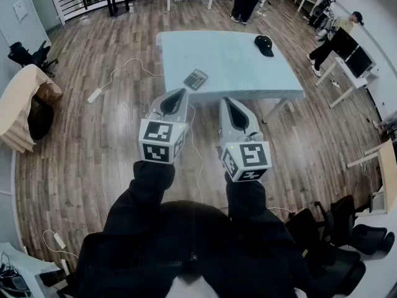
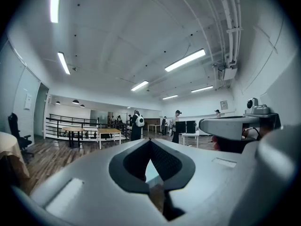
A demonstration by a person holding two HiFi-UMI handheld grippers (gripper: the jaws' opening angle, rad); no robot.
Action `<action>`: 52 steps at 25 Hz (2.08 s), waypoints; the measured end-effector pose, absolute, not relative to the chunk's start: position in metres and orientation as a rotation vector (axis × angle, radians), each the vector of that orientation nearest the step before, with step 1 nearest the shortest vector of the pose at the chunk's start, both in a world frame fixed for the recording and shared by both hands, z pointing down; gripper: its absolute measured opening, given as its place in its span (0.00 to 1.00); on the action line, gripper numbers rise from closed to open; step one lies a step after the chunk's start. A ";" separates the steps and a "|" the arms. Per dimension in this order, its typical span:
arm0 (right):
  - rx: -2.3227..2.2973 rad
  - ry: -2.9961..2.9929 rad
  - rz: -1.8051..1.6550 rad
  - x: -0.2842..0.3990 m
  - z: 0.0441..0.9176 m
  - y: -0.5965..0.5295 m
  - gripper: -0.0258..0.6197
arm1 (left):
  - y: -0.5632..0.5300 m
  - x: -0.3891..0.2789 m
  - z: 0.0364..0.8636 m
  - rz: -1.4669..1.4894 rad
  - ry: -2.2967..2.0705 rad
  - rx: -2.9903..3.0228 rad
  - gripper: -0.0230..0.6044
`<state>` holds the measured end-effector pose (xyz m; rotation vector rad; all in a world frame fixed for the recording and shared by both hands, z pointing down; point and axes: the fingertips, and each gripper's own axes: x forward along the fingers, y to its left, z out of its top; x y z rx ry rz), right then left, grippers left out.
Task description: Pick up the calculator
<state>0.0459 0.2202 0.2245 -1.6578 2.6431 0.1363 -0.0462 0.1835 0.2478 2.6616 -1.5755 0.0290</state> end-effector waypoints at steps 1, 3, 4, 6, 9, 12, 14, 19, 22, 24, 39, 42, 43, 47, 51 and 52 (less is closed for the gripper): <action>-1.657 2.644 0.140 0.046 0.224 0.219 0.04 | 0.183 -0.046 0.247 0.027 -1.576 2.664 0.03; -1.656 2.647 0.146 0.046 0.223 0.217 0.04 | 0.181 -0.045 0.244 0.024 -1.579 2.667 0.03; -1.655 2.649 0.147 0.046 0.223 0.215 0.04 | 0.180 -0.045 0.243 0.022 -1.583 2.668 0.03; -1.652 2.654 0.149 0.047 0.224 0.213 0.04 | 0.179 -0.046 0.243 0.020 -1.594 2.662 0.03; -1.653 2.655 0.154 0.050 0.224 0.214 0.04 | 0.179 -0.044 0.245 0.022 -1.606 2.654 0.03; -1.651 2.656 0.153 0.050 0.225 0.213 0.04 | 0.179 -0.047 0.246 0.015 -1.622 2.647 0.03; -1.645 2.658 0.145 0.049 0.225 0.213 0.04 | 0.180 -0.049 0.244 -0.001 -1.635 2.645 0.03; -1.636 2.667 0.129 0.048 0.231 0.217 0.04 | 0.183 -0.046 0.249 0.015 -1.629 2.643 0.03; -1.628 2.676 0.130 0.048 0.234 0.220 0.04 | 0.186 -0.046 0.251 0.002 -1.647 2.637 0.03; -1.621 2.678 0.133 0.049 0.236 0.224 0.04 | 0.189 -0.045 0.249 -0.012 -1.668 2.634 0.03; -1.604 2.758 0.113 0.061 0.268 0.235 0.04 | 0.204 -0.016 0.272 0.019 -1.692 2.638 0.03; -1.588 2.774 0.098 0.068 0.275 0.237 0.04 | 0.206 -0.008 0.280 0.027 -1.689 2.629 0.03; -1.582 2.779 0.092 0.069 0.278 0.238 0.04 | 0.206 -0.006 0.282 0.029 -1.688 2.627 0.03; -1.566 2.792 0.059 0.072 0.287 0.239 0.04 | 0.205 -0.008 0.288 0.050 -1.702 2.612 0.03; -1.555 2.793 0.039 0.072 0.290 0.236 0.04 | 0.199 -0.013 0.290 0.054 -1.715 2.597 0.03; -1.553 2.796 0.035 0.072 0.292 0.235 0.04 | 0.197 -0.014 0.291 0.053 -1.719 2.593 0.03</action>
